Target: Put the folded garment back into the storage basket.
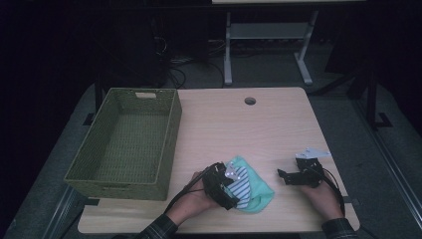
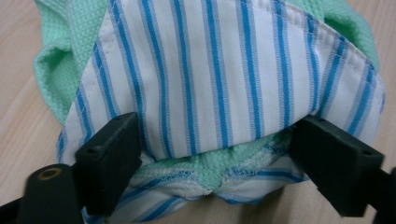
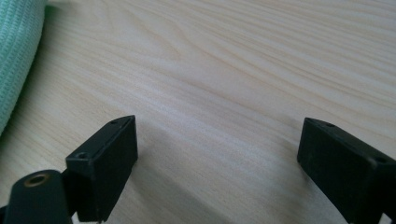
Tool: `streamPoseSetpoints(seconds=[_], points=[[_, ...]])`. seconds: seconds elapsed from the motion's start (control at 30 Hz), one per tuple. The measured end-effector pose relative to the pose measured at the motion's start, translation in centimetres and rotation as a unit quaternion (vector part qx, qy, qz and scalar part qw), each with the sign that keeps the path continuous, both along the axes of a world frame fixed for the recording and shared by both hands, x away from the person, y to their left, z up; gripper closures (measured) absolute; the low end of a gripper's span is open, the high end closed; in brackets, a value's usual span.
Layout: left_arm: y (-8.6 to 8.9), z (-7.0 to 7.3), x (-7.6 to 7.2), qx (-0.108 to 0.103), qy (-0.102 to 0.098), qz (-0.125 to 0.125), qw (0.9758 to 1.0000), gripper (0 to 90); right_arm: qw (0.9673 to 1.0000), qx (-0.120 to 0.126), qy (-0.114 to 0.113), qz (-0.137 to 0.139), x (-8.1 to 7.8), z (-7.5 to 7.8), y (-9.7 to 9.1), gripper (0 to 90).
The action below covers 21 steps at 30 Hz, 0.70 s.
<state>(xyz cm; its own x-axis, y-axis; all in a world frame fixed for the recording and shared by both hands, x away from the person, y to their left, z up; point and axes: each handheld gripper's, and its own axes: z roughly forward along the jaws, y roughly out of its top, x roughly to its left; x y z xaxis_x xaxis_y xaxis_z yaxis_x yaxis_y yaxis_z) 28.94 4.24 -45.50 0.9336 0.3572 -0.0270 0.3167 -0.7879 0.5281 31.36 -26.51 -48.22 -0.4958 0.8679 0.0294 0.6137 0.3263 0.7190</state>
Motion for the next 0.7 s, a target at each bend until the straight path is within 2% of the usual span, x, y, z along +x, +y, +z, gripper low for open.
streamPoseSetpoints(seconds=[0.1,0.27,0.4,0.57,0.7], points=[[-0.02,0.13,-0.02,-0.003,-0.001,-0.009,1.0000,26.8,1.0000,0.000,0.000,0.000,0.00,0.00,0.00,11.7],[-0.35,0.44,-0.15,-0.008,0.004,-0.030,0.9995,50.6,1.0000,0.000,0.000,-0.001,0.01,-0.01,0.01,11.7],[-0.62,0.51,-0.04,-0.010,0.011,-0.029,0.9995,66.7,1.0000,0.000,0.000,-0.002,0.01,-0.01,0.02,11.8],[-0.72,0.57,0.11,-0.009,0.017,-0.025,0.9995,72.7,1.0000,-0.001,-0.001,-0.003,0.02,-0.01,0.02,11.8],[-0.34,0.48,0.41,-0.025,0.032,-0.021,0.9990,73.2,1.0000,-0.001,-0.001,-0.003,0.04,-0.01,0.02,11.7]])
